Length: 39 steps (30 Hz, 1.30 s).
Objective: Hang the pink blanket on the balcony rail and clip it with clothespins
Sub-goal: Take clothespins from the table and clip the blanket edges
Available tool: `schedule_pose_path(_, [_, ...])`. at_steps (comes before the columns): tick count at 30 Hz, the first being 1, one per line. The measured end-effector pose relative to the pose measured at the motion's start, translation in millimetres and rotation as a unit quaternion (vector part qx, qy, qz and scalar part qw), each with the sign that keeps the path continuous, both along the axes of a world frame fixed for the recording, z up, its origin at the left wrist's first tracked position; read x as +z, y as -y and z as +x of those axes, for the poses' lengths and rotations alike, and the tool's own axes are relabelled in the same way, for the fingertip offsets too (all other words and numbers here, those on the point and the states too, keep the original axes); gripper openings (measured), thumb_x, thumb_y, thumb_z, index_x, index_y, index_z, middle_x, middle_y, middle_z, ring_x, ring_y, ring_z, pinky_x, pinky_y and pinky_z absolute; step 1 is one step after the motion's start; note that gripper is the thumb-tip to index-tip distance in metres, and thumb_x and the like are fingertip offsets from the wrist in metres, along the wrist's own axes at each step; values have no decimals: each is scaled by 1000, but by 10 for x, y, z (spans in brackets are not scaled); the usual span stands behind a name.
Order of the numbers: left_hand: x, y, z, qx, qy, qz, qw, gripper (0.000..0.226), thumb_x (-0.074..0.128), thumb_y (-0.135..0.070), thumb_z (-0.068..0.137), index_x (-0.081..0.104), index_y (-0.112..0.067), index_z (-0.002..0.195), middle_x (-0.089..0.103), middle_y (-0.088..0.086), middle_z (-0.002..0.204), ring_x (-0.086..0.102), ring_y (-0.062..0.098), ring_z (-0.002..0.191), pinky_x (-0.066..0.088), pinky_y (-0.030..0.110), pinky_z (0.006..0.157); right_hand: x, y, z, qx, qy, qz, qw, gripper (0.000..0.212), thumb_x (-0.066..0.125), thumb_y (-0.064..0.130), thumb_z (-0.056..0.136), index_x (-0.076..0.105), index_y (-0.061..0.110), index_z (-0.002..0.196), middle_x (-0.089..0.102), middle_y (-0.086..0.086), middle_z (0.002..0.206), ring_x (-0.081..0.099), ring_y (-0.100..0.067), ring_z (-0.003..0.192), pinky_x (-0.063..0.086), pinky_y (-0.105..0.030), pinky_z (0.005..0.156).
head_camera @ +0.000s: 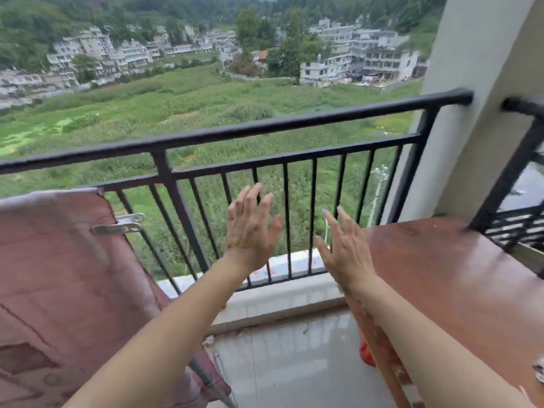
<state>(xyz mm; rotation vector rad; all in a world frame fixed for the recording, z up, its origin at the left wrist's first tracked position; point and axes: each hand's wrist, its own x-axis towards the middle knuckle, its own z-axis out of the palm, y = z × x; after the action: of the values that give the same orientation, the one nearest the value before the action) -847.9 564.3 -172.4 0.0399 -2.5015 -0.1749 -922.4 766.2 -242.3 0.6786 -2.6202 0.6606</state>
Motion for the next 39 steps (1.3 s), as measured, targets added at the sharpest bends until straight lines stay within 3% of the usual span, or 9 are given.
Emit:
schedule_pose_path(6, [-828, -1208, -615, -100, 160, 12, 982, 64, 30, -48, 92, 47, -9, 139, 35, 17, 151, 31, 34, 139, 31, 52, 109, -576, -1762, 338, -220, 105, 58, 968, 65, 42, 45, 99, 24, 18, 155, 18, -14, 162, 20, -30, 148, 19, -44, 119])
schedule_pose_path(11, [-1402, -2357, -729, -187, 243, 4, 952, 68, 25, -49, 93, 35, -10, 147, 26, 18, 156, 23, 34, 144, 28, 51, 113, -969, -2885, 756, -349, 181, 69, 917, 65, 49, 40, 98, 28, 14, 154, 20, -16, 161, 23, -34, 147, 20, -46, 119])
schedule_pose_path(14, [-1764, -2950, -682, -230, 300, -12, 926, 71, 18, -52, 92, 32, -13, 150, 23, 16, 158, 20, 33, 146, 25, 50, 114, -1201, -3361, 912, -392, 230, 60, 889, 66, 54, 38, 96, 29, 15, 154, 20, -16, 160, 26, -34, 145, 29, -47, 114])
schedule_pose_path(18, [-2273, -3535, -603, -248, 372, -10, 894, 72, 15, -53, 92, 31, -14, 150, 18, 13, 160, 17, 31, 147, 26, 50, 114, -1569, -3830, 955, -407, 315, 46, 856, 64, 54, 37, 96, 31, 17, 152, 31, -13, 155, 34, -33, 139, 36, -43, 108])
schedule_pose_path(25, [-3166, -3853, -414, -190, 510, -2, 839, 63, 24, -47, 101, 9, -19, 155, -6, 6, 162, -2, 23, 149, 11, 41, 120, -2220, -4161, 618, -413, 452, 53, 789, 60, 54, 51, 92, 44, 16, 140, 49, -9, 136, 47, -30, 129, 43, -41, 99])
schedule_pose_path(30, [-3520, -3759, -336, -166, 571, 12, 804, 61, 22, -47, 101, 13, -18, 154, -3, 3, 163, -1, 21, 149, 12, 41, 117, -2596, -4135, 326, -395, 475, 59, 784, 73, 58, 64, 85, 45, 18, 139, 49, -7, 133, 49, -29, 127, 45, -41, 98])
schedule_pose_path(36, [-3536, -3591, -394, -179, 619, 18, 765, 59, 23, -46, 102, 13, -21, 154, -6, -4, 162, -6, 15, 149, 10, 42, 117, -2723, -4103, 281, -388, 472, 81, 787, 38, 54, 48, 95, 58, 19, 120, 61, -7, 117, 59, -30, 112, 48, -39, 87])
schedule_pose_path(39, [-3383, -3492, -454, -156, 618, 20, 770, 59, 25, -47, 101, 19, -19, 153, 5, 1, 162, 0, 19, 149, 11, 43, 117, -2550, -3972, 210, -388, 471, 36, 791, 36, 56, 42, 92, 60, 14, 113, 66, -12, 110, 62, -34, 106, 49, -38, 81])
